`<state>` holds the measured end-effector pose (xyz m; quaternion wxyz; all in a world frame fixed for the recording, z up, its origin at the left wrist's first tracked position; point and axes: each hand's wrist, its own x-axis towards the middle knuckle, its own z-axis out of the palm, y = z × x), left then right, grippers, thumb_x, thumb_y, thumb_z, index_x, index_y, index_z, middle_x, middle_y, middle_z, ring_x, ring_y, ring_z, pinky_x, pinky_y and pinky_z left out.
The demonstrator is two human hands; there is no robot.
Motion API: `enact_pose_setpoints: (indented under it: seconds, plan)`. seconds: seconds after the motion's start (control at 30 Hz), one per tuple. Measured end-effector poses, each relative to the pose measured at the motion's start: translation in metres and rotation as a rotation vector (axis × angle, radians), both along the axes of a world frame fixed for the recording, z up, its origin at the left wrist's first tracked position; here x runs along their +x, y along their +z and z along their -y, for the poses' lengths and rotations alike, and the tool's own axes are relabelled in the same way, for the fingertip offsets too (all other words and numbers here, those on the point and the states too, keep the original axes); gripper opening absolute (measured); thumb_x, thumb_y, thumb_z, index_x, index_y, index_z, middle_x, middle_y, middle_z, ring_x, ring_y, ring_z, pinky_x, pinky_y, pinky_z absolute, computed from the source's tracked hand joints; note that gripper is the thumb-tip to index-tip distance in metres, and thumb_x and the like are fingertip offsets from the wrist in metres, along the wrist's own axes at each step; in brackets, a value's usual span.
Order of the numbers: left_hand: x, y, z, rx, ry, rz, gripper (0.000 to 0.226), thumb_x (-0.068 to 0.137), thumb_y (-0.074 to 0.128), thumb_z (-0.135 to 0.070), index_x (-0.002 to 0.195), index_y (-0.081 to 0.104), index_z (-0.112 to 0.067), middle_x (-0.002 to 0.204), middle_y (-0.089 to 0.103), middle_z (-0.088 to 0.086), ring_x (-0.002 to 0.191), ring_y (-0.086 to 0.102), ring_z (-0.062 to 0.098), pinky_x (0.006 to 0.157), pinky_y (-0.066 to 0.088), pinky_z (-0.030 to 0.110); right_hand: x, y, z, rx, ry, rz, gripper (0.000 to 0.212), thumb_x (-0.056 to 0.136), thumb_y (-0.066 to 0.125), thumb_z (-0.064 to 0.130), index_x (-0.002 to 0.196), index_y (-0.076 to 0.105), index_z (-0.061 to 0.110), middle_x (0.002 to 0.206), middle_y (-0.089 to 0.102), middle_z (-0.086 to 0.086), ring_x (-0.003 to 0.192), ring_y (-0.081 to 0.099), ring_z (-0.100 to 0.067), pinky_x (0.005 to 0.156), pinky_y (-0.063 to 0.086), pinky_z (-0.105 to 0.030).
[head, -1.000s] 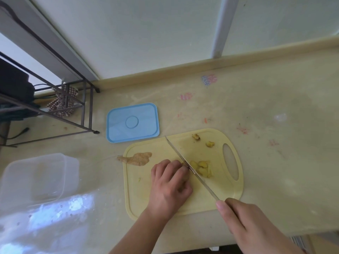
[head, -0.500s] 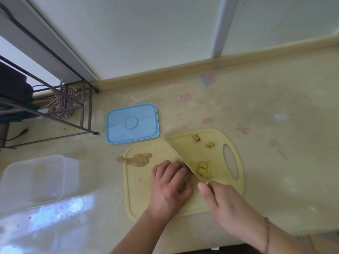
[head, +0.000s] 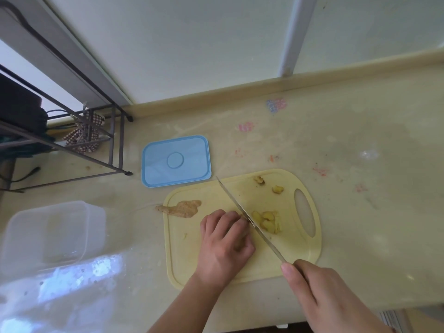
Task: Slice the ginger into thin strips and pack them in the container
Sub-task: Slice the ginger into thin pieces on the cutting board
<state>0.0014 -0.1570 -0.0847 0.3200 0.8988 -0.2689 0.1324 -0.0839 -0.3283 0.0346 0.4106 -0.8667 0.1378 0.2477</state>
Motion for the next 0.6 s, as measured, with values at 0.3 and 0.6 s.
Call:
enact_pose_setpoints:
  seconds: [0.3,0.6]
  plan:
    - [0.0,0.0,0.0,-0.014,-0.007,-0.001,0.015,0.077,0.072,-0.013,0.091,0.075,-0.011,0.103,0.069,0.0,0.096,0.06,0.032,0.081,0.046,0.047,0.002,-0.011,0.001,-0.063,0.015,0.027,0.058,0.077,0.01,0.069,0.063,0.037,0.02,0.056,0.054,0.009,0.055,0.047,-0.01,0.054,0.034,-0.024]
    - [-0.003,0.0,-0.001,-0.033,-0.009,0.01,0.019,0.076,0.075,-0.013,0.094,0.071,-0.013,0.103,0.066,0.001,0.098,0.06,0.031,0.085,0.046,0.045,0.045,-0.036,-0.006,-0.016,0.028,0.125,0.058,0.09,0.015,0.06,0.063,0.045,0.017,0.053,0.046,0.003,0.049,0.043,-0.009,0.057,0.038,-0.028]
